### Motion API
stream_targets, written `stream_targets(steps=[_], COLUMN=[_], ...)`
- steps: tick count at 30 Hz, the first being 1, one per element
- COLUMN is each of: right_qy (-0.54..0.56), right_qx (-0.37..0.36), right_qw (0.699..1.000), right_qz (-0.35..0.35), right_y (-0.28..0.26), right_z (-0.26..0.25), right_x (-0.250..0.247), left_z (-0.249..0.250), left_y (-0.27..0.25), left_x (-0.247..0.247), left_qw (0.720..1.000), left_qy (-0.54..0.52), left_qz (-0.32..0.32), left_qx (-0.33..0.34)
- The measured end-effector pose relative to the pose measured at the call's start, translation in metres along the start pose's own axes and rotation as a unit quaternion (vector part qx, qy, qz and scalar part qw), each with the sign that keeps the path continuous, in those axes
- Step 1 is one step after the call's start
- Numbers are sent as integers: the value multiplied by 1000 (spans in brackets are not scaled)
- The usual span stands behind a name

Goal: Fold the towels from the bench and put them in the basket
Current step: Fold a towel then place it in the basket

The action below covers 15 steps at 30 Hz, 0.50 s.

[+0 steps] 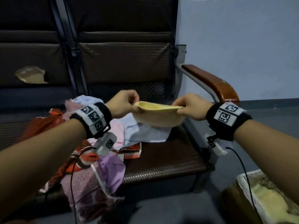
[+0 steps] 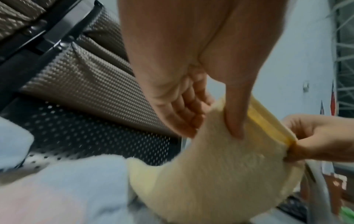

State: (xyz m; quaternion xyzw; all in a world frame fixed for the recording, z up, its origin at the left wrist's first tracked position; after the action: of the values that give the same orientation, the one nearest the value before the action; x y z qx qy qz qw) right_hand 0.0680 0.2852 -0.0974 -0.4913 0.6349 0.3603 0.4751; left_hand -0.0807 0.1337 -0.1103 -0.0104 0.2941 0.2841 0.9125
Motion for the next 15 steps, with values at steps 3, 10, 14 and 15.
stream_targets(steps=[3,10,14,15], right_qy=[-18,153,129,130], right_qx=[3,143,158,150], right_qw=[987,944,965,972], right_qz=[-159,-256,-163,-124], right_y=[-20,-32,-6,3], right_z=[-1,16,29,32], right_x=[64,116,102,95], left_z=[-35,-71,-88,-91], left_y=[-41,-83,-45,-32], left_x=[55,94,78,73], left_qw=[971,902,937,948], left_qy=[99,-33,-82,-92], left_qz=[-204,-333,-178,-138], left_qx=[-75,-272,-291,-272])
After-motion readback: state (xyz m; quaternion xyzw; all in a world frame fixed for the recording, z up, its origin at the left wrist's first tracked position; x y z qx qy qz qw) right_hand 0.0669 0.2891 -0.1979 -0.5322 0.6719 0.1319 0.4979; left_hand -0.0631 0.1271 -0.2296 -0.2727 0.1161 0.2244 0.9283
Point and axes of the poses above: each hand's wrist, its own y-axis towards the middle knuckle, its own x-axis out of the palm, z = x × y, the point moved 9 cm from there along y, towards the middle knuckle, and after that the axes turned 5 degrees about -y, right-handed, at the moved point
